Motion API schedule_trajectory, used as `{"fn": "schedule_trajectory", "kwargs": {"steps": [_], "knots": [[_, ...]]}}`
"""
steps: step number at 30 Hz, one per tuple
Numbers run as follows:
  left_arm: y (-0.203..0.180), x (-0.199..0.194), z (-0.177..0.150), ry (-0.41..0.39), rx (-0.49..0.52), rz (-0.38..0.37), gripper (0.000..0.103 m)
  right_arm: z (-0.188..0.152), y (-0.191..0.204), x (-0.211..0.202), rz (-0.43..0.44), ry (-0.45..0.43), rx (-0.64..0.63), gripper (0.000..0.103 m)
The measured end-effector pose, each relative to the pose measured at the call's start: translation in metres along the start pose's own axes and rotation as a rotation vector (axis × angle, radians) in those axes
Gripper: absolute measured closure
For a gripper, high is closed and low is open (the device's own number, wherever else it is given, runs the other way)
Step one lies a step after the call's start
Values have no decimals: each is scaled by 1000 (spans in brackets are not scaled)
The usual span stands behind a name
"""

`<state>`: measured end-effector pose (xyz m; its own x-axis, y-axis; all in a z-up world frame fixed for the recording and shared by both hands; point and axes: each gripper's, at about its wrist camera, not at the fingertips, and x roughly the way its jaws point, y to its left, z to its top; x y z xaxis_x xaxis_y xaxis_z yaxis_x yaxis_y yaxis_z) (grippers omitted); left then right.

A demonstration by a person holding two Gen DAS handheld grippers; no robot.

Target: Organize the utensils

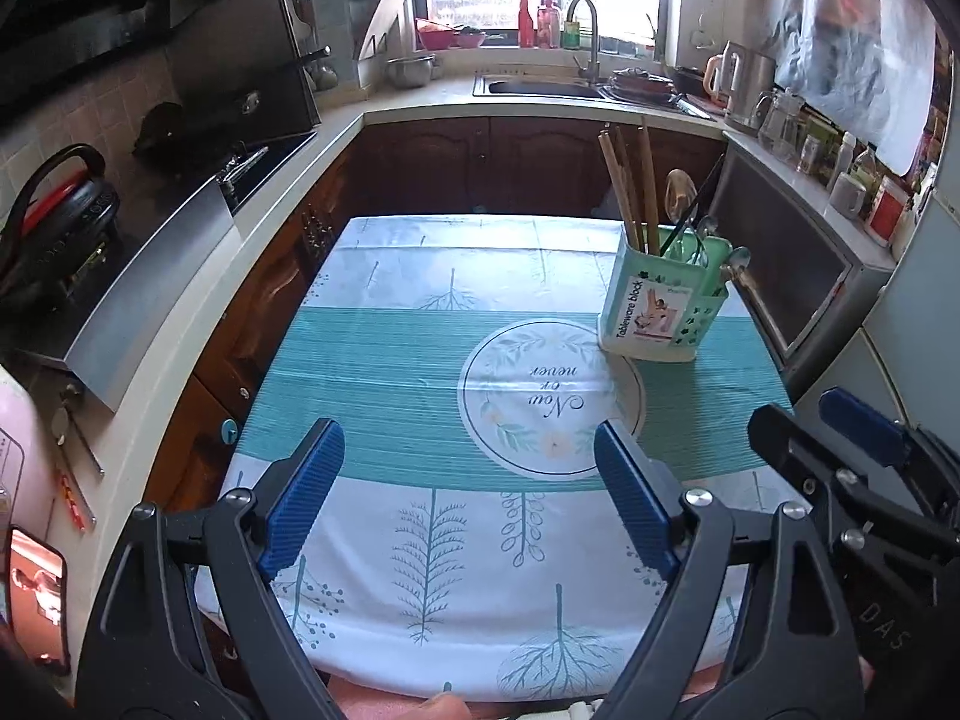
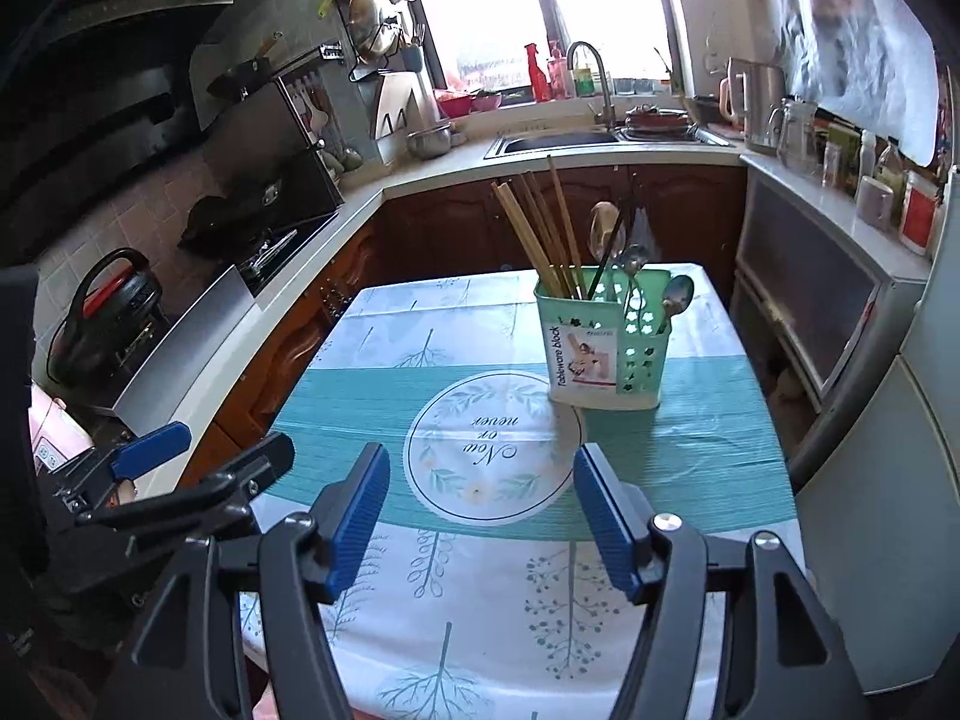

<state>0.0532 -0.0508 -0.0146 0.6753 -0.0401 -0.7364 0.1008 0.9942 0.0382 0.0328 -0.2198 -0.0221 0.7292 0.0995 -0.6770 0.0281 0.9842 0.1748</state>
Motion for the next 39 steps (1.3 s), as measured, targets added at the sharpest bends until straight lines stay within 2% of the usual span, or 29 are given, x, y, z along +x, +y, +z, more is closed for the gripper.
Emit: {"fn": "schedule_trajectory", "kwargs": {"steps": [9, 39], "knots": [[0, 7, -1, 24, 1, 14, 19, 0, 2, 2, -23, 12, -1, 39], [-3, 20, -5, 61, -9, 14, 19, -6, 1, 11, -18, 44, 17, 39]]}}
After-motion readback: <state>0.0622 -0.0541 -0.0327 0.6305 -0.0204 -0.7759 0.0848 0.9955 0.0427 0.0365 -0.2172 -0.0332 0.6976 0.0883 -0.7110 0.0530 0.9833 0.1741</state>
